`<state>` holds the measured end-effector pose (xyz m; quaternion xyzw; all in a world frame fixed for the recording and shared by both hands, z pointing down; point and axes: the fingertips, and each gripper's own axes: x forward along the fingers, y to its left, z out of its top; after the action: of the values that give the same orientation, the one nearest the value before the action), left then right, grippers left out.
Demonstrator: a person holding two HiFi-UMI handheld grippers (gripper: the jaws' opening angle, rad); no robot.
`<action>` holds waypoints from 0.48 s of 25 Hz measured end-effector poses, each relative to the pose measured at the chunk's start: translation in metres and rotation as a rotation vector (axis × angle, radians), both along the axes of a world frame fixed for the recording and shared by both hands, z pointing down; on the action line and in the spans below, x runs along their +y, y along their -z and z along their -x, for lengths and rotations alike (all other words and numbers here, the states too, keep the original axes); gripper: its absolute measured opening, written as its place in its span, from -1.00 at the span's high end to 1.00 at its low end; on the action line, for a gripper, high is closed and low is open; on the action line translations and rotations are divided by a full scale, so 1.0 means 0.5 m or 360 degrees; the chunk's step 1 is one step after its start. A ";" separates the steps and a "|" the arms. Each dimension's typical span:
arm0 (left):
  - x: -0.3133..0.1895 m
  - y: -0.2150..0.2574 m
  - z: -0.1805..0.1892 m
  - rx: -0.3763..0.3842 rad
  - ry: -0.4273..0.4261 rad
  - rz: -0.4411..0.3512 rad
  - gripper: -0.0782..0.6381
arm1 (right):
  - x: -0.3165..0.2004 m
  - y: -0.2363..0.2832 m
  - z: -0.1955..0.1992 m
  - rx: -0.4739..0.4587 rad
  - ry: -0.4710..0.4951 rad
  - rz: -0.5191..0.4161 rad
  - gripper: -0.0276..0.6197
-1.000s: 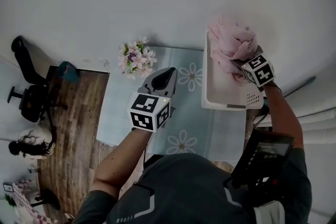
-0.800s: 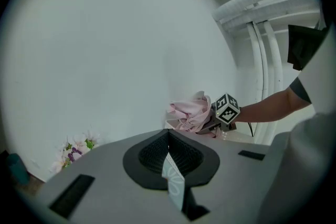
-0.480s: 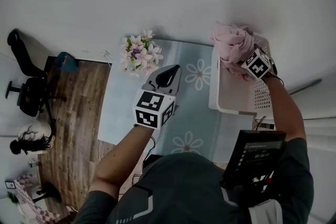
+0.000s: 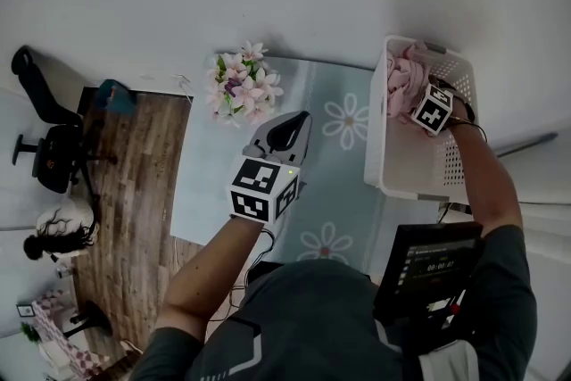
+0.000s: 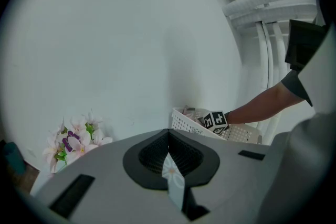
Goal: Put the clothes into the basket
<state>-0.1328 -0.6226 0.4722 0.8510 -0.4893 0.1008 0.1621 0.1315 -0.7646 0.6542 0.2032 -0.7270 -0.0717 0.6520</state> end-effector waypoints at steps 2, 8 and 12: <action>0.000 -0.005 0.004 0.0004 0.0012 0.0012 0.78 | 0.001 -0.035 -0.003 0.0078 0.0049 0.0039 -0.06; 0.001 -0.017 0.010 0.0002 0.0027 0.0024 0.78 | -0.009 -0.085 -0.007 0.0193 0.0081 0.0126 -0.06; 0.010 -0.023 0.004 0.0047 0.0033 0.0039 0.78 | -0.002 -0.098 -0.008 0.0229 0.0061 0.0175 -0.06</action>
<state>-0.1349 -0.6177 0.4837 0.8453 -0.4943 0.0925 0.1805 0.1355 -0.7658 0.7032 0.1474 -0.6847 -0.0585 0.7113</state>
